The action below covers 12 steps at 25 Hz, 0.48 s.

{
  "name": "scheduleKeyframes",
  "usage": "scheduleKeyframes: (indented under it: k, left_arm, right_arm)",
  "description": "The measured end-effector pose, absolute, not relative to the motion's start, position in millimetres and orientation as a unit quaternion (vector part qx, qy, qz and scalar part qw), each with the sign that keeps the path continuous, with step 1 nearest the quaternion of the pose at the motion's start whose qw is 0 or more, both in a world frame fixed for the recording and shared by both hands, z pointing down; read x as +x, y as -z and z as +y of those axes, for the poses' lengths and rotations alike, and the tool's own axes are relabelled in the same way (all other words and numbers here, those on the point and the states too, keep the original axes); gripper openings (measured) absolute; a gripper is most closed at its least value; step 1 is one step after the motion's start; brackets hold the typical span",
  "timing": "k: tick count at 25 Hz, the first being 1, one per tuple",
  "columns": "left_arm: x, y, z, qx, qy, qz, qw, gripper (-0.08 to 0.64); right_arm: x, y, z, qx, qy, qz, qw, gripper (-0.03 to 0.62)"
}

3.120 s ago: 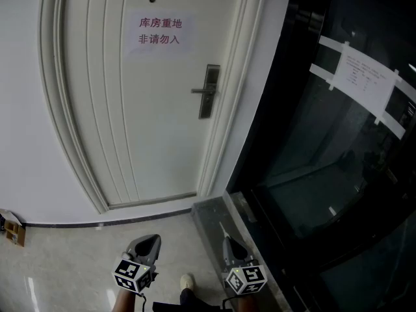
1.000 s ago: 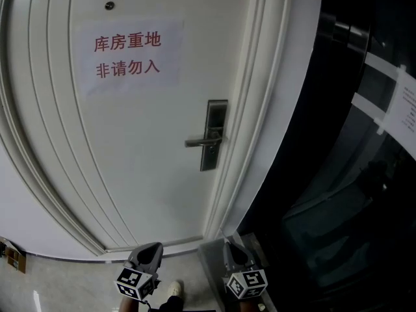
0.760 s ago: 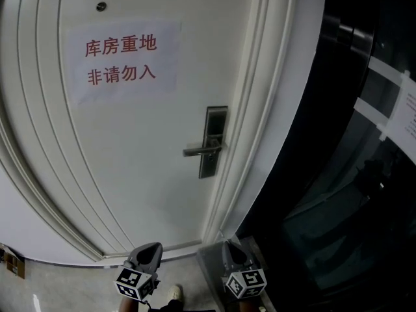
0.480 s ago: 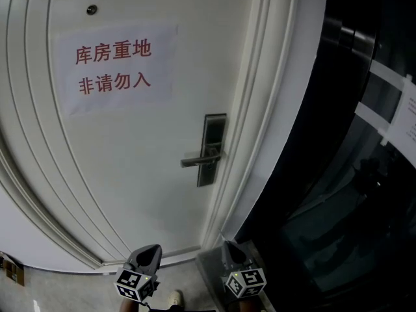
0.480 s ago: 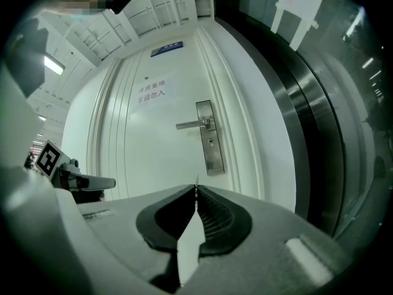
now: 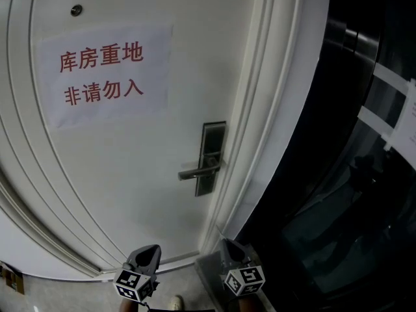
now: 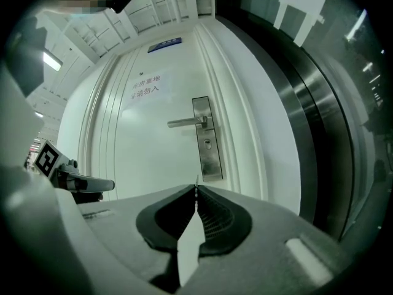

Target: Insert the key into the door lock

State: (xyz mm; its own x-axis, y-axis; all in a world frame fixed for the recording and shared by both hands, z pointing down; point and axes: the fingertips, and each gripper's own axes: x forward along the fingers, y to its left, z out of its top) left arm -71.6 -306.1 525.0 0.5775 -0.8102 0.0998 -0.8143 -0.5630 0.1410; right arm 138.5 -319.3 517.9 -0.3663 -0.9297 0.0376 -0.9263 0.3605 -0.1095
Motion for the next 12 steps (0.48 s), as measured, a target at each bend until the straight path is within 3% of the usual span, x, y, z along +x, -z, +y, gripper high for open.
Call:
scheduleKeyframes:
  k: [12]
  left_arm:
    - [-66,-528,-318,0.892,-0.018,-0.442,0.093,0.003]
  right_arm:
    - [135,-461,-368,-0.563,-0.085,0.822,-0.023,0.011]
